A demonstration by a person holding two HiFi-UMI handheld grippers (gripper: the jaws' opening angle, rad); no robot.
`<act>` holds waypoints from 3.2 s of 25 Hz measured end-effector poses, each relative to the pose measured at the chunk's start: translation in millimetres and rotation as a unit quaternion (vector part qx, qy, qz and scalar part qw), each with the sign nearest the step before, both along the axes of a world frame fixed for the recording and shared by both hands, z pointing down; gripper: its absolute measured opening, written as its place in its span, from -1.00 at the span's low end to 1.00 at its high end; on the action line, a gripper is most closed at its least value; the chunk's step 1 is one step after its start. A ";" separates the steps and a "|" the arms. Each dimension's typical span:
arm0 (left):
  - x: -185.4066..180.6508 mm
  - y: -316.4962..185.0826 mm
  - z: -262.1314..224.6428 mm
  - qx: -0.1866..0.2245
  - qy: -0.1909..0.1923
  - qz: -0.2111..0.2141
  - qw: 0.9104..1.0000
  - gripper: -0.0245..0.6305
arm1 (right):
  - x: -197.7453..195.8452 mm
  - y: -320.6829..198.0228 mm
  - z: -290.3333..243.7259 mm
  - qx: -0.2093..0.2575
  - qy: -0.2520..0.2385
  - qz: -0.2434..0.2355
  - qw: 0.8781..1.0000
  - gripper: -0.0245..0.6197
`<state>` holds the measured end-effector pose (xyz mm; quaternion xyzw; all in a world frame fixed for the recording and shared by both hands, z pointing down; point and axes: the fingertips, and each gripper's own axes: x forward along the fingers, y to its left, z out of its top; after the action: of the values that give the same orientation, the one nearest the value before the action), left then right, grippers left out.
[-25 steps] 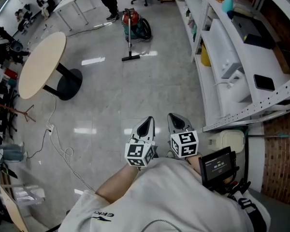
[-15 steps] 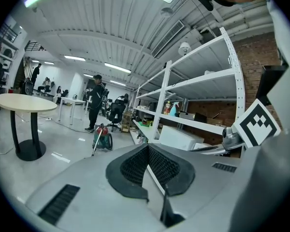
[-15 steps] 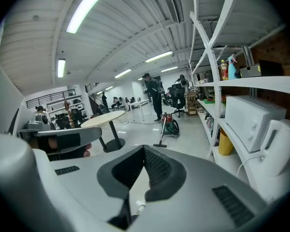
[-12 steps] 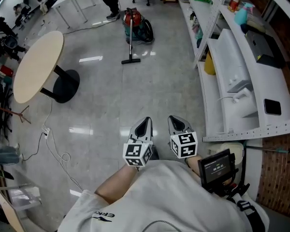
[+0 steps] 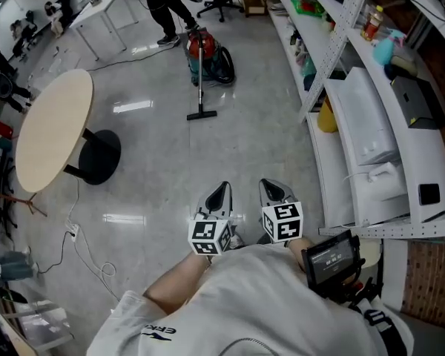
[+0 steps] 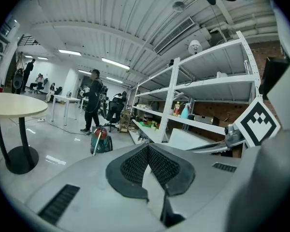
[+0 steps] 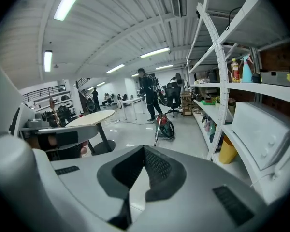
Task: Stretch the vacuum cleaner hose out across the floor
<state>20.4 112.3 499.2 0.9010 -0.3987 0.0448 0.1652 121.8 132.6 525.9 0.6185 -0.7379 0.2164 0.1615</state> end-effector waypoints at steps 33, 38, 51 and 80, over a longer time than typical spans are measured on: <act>163.0 -282.8 -4.0 -0.009 -0.009 -0.080 0.997 -0.92 | 155.3 -296.3 3.3 0.002 -0.029 -0.066 0.997 -0.93; 158.8 -336.6 -1.4 -0.010 -0.005 -0.080 0.997 -0.92 | 155.2 -348.5 3.6 0.001 -0.021 -0.065 0.998 -0.93; 129.5 -532.7 -4.6 -0.002 0.006 -0.053 0.999 -0.92 | 122.7 -546.2 -8.3 0.012 0.001 -0.059 0.998 -0.93; 64.2 -765.3 16.1 -0.026 0.006 -0.157 0.987 -0.92 | 78.8 -807.5 10.0 0.000 -0.007 -0.131 0.991 -0.93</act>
<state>84.6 -653.0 515.3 0.8227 -0.5330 0.0234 0.1962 200.6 -674.9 535.9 0.5147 -0.8139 0.1975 0.1836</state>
